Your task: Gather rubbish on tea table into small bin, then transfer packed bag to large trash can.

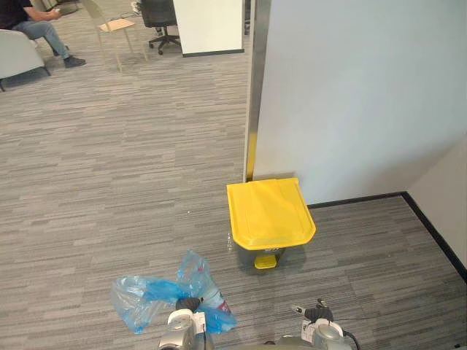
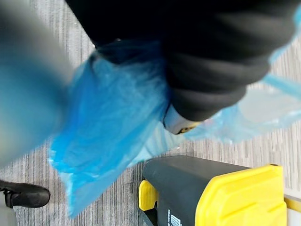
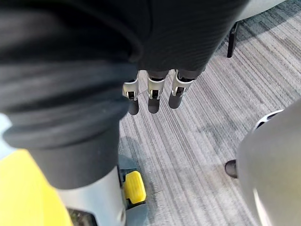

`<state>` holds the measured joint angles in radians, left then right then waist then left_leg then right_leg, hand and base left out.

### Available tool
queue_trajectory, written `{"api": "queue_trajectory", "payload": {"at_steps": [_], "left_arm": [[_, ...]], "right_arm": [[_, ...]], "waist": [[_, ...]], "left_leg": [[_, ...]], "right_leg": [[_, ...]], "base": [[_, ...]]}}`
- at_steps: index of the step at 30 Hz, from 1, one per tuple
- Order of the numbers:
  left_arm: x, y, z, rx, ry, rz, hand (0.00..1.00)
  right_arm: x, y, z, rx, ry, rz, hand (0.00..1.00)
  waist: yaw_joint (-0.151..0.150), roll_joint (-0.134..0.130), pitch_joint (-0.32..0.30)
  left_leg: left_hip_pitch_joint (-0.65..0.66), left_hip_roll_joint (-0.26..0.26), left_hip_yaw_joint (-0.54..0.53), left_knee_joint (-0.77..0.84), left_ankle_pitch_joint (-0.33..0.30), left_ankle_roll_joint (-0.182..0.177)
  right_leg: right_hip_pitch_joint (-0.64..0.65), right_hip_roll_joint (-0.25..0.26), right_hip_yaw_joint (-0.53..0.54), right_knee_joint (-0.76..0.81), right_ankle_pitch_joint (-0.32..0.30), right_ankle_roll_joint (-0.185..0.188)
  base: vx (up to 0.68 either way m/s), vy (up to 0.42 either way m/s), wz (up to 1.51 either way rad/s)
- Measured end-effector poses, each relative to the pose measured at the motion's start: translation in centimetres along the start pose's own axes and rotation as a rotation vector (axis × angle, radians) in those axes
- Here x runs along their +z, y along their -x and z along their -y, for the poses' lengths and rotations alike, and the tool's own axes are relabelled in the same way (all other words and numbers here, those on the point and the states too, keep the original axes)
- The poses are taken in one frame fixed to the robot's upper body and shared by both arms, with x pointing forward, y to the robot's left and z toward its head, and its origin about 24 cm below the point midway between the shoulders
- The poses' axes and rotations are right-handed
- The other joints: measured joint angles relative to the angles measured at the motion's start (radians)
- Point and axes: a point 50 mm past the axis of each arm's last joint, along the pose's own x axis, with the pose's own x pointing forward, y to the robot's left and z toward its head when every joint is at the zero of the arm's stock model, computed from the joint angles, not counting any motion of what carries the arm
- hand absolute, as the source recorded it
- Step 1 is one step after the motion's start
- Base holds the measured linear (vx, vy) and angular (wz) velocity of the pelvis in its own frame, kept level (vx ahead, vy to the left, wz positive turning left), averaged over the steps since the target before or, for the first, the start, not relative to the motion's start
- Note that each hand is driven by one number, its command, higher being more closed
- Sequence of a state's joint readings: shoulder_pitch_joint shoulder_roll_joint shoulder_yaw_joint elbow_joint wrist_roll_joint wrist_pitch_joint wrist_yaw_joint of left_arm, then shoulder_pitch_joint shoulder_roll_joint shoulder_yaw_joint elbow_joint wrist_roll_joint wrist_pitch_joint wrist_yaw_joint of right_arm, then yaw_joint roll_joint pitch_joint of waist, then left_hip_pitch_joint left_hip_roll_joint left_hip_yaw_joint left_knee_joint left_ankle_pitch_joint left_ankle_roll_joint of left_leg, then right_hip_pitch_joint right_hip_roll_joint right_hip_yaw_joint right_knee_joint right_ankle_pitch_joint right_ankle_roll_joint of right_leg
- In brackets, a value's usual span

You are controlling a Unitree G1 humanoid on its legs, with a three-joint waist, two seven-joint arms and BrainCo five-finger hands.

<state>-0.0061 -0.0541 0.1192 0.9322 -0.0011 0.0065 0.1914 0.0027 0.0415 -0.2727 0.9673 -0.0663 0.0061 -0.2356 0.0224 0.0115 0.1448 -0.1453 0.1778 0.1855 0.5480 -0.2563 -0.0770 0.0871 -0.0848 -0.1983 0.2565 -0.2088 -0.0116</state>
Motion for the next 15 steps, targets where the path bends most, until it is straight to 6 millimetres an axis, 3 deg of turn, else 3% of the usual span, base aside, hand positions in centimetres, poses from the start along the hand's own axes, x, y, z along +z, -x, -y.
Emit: {"api": "queue_trajectory", "payload": {"at_steps": [1,2,5,8,10,11,12,14,15], "left_arm": [[-0.1,0.0,0.2,-0.004,0.001,-0.004,1.0],[-0.4,0.0,-0.6,0.018,-0.008,-0.016,1.0],[-0.6,0.0,-0.9,0.022,-0.013,-0.022,1.0],[-0.9,0.1,-0.9,0.022,-0.019,-0.03,1.0],[-1.1,0.1,-0.8,0.021,-0.022,-0.034,1.0],[-1.3,0.1,-0.8,0.019,-0.023,-0.043,1.0],[-1.3,0.1,-0.8,0.019,-0.023,-0.043,1.0],[-1.4,0.1,-1.0,0.024,-0.026,-0.047,1.0],[-1.4,0.1,-1.0,0.025,-0.026,-0.047,1.0]], "right_arm": [[-0.4,0.1,0.5,-0.012,-0.001,-0.008,0.0],[-0.7,0.2,0.0,-0.003,-0.01,-0.021,0.0],[-1.6,0.5,-0.3,0.006,-0.01,-0.055,0.0],[-1.7,0.5,-0.5,0.012,-0.003,-0.055,0.0],[-1.4,0.5,-0.7,0.015,-0.005,-0.041,0.0],[-0.6,0.4,-0.7,0.015,-0.009,-0.013,0.0],[-0.6,0.4,-0.7,0.015,-0.009,-0.012,0.0],[-0.5,0.3,-0.6,0.013,-0.009,-0.008,0.0],[-0.5,0.3,-0.6,0.012,-0.007,-0.008,0.0]], "waist": [[0.002,0.025,-0.015],[0.008,-0.012,-0.025],[0.014,-0.048,-0.043],[0.014,-0.05,-0.045],[0.017,-0.043,-0.043],[0.014,-0.033,-0.037],[0.013,-0.033,-0.037],[0.007,-0.033,-0.029],[0.007,-0.036,-0.03]], "left_leg": [[-0.004,-0.002,-0.012,-0.148,0.083,0.002],[0.017,-0.041,0.002,-0.171,0.078,0.008],[0.051,-0.084,0.052,-0.217,0.076,0.028],[0.089,-0.104,0.08,-0.261,0.075,0.036],[0.129,-0.106,0.118,-0.298,0.07,0.042],[0.154,-0.105,0.134,-0.32,0.067,0.047],[0.16,-0.107,0.135,-0.324,0.067,0.047],[0.206,-0.1,0.121,-0.343,0.062,0.052],[0.214,-0.099,0.115,-0.348,0.061,0.051]], "right_leg": [[-0.004,0.019,0.015,-0.001,-0.015,0.044],[-0.005,-0.014,0.047,-0.007,-0.032,0.071],[-0.006,-0.058,0.092,-0.018,-0.03,0.075],[-0.012,-0.076,0.123,-0.012,-0.021,0.088],[-0.049,-0.081,0.146,0.077,-0.017,0.095],[-0.128,-0.087,0.155,0.231,-0.009,0.107],[-0.148,-0.089,0.154,0.273,-0.004,0.108],[-0.219,-0.104,0.139,0.454,0.003,0.082],[-0.219,-0.104,0.134,0.452,-0.014,0.078]], "base": [[0.14,0.225,-0.18],[0.14,0.211,-0.2],[0.13,0.181,-0.21],[0.06,0.094,-0.41],[0.03,0.042,-0.55],[0.02,0.038,-0.29],[0.06,0.038,-0.22],[0.09,-0.014,0.15],[0.1,-0.069,0.27]]}}
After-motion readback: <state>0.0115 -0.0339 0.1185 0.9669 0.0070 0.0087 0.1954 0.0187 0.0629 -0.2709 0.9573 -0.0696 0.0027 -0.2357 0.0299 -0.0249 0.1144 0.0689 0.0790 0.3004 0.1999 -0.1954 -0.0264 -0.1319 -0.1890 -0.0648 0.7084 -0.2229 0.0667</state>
